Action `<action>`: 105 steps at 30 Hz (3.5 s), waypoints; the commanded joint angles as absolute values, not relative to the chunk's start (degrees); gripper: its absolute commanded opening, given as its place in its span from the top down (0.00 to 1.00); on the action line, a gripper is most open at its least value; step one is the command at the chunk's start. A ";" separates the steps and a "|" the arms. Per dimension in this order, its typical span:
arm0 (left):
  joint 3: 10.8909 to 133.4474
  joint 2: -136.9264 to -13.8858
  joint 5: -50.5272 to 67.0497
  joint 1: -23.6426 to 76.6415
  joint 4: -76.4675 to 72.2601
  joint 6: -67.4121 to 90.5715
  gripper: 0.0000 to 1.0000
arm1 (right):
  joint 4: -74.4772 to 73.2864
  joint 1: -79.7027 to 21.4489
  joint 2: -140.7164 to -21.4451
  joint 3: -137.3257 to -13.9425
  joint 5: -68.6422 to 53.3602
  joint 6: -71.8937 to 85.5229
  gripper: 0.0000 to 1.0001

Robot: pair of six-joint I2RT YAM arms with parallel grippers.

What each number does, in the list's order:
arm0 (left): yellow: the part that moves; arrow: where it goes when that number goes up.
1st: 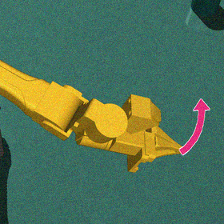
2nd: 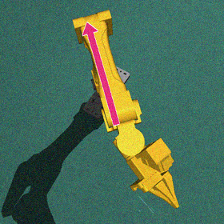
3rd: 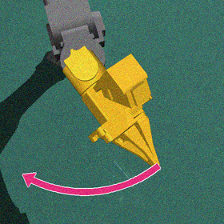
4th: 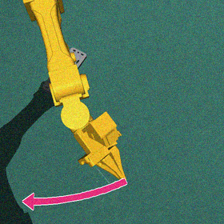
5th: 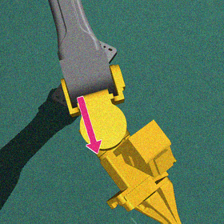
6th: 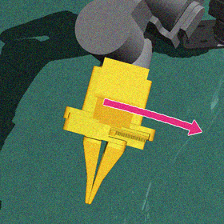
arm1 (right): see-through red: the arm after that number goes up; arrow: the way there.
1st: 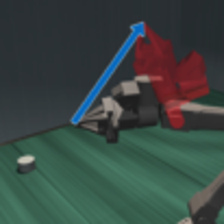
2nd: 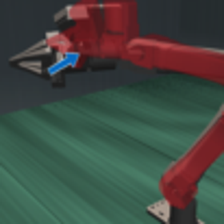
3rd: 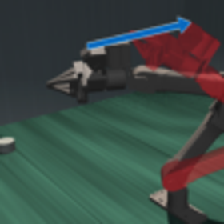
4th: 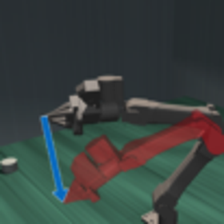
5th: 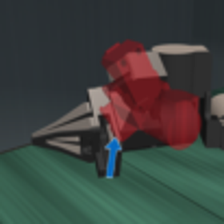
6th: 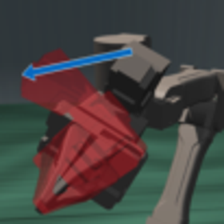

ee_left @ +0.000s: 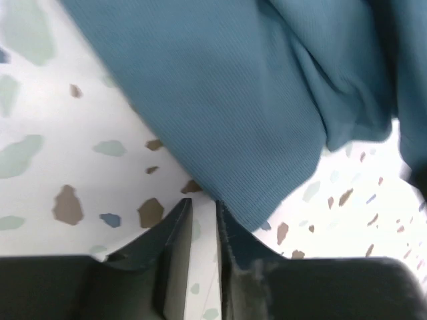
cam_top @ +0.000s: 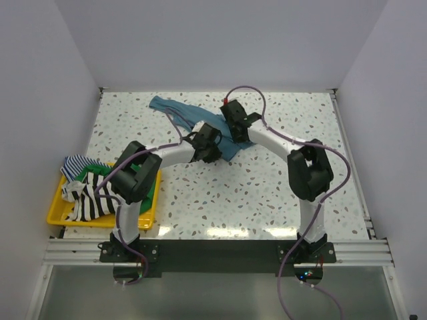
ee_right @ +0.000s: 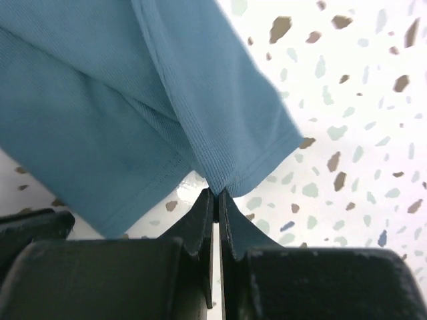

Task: Fold and stack the tank tops
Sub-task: Flatten the tank top out

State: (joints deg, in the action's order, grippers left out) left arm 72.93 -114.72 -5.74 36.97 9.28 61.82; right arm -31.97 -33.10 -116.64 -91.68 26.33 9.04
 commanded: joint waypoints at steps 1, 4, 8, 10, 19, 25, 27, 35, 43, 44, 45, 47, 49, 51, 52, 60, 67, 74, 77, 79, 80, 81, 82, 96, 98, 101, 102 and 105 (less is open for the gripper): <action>75.85 -115.05 -12.91 35.60 16.16 60.47 0.81 | -37.43 -31.73 -109.34 -96.15 24.43 12.21 1.00; 73.84 -112.24 -14.32 32.89 17.05 59.51 0.93 | -39.81 -29.72 -107.14 -96.50 25.31 13.27 1.00; 70.15 -107.59 -15.20 28.31 17.84 58.45 1.00 | -41.92 -25.76 -104.77 -94.93 26.54 15.03 1.00; 68.82 -105.04 -15.20 25.94 18.02 57.66 1.00 | -42.10 -23.22 -103.37 -93.17 26.72 15.99 1.00; 65.91 -103.88 -4.83 32.05 7.29 53.79 0.61 | -41.75 -16.53 -107.57 -91.23 28.57 18.11 1.00; 67.94 -107.31 -4.83 40.85 7.47 61.25 0.42 | -40.61 -16.00 -109.77 -89.48 28.92 18.72 1.00; 67.68 -107.75 -5.79 42.09 7.38 65.20 0.39 | -39.90 -15.47 -110.13 -88.16 28.74 19.07 1.00; 70.66 -112.67 -6.50 45.00 8.52 74.08 0.37 | -38.23 -14.59 -110.74 -86.48 27.60 19.42 1.00; 74.70 -117.42 -6.50 47.11 11.77 77.08 0.48 | -37.88 -13.89 -110.74 -86.92 27.25 19.51 1.00; 74.71 -117.60 -7.29 47.20 13.00 77.25 0.53 | -37.88 -13.80 -110.74 -87.01 27.25 19.42 1.00; 74.62 -117.60 -7.56 47.20 13.27 76.99 0.56 | -37.88 -13.71 -110.66 -87.10 27.25 19.42 1.00; 74.71 -117.34 -9.04 47.02 14.58 75.77 0.75 | -38.06 -13.62 -110.39 -87.27 27.25 19.51 1.00; 75.32 -116.98 -10.19 45.53 17.22 73.58 0.87 | -38.32 -13.45 -110.13 -87.54 27.16 19.42 1.00; 75.67 -115.58 -12.38 42.65 21.24 70.23 1.00 | -38.41 -13.01 -109.43 -87.37 27.16 19.42 1.00; 74.89 -114.88 -13.35 41.50 22.49 69.18 1.00 | -38.41 -12.92 -109.16 -87.28 27.25 19.42 1.00; 66.45 -98.80 -23.28 27.70 28.28 59.95 1.00 | -36.57 -11.16 -105.83 -82.89 23.56 21.44 1.00; 66.27 -90.89 -26.82 25.75 30.77 53.63 1.00 | -27.44 -9.49 -100.02 -68.23 16.80 26.89 1.00; 60.57 -91.32 -15.67 26.01 24.89 50.72 0.92 | -19.70 -8.61 -97.74 -57.49 9.59 31.54 1.00; 56.52 -90.36 -12.58 26.54 20.94 49.49 0.80 | -17.76 -8.61 -97.21 -54.50 9.31 32.96 1.00; 54.50 -89.83 -11.34 26.54 19.34 49.05 0.71 | -17.14 -8.53 -97.21 -53.53 10.02 33.40 1.00; 54.23 -89.74 -10.82 26.54 18.90 48.96 0.68 | -17.05 -8.53 -97.29 -53.44 9.93 33.66 1.00; 53.79 -89.65 -10.72 26.54 18.81 48.87 0.62 | -16.88 -8.53 -97.47 -53.26 10.02 33.92 1.00; 53.53 -89.56 -10.72 26.54 18.81 48.87 0.60 | -16.88 -8.53 -97.47 -53.17 10.11 34.01 1.00; 50.36 -92.29 -1.76 26.46 9.94 47.90 0.63 | -18.28 -12.47 -87.72 -51.59 14.50 33.93 0.44; 50.54 -92.55 -0.88 26.46 9.32 47.90 0.64 | -19.68 -17.02 -85.79 -53.08 15.46 33.49 0.46; 50.36 -93.16 -0.35 26.46 9.14 47.99 0.66 | -21.27 -26.23 -86.04 -56.59 18.54 33.49 0.49; 50.27 -93.60 -0.35 26.46 9.05 48.08 0.67 | -21.10 -28.45 -86.65 -58.25 18.63 33.49 0.50; 50.10 -93.87 -0.35 26.46 8.79 48.34 0.68 | -21.09 -35.93 -91.03 -61.51 18.98 33.31 0.52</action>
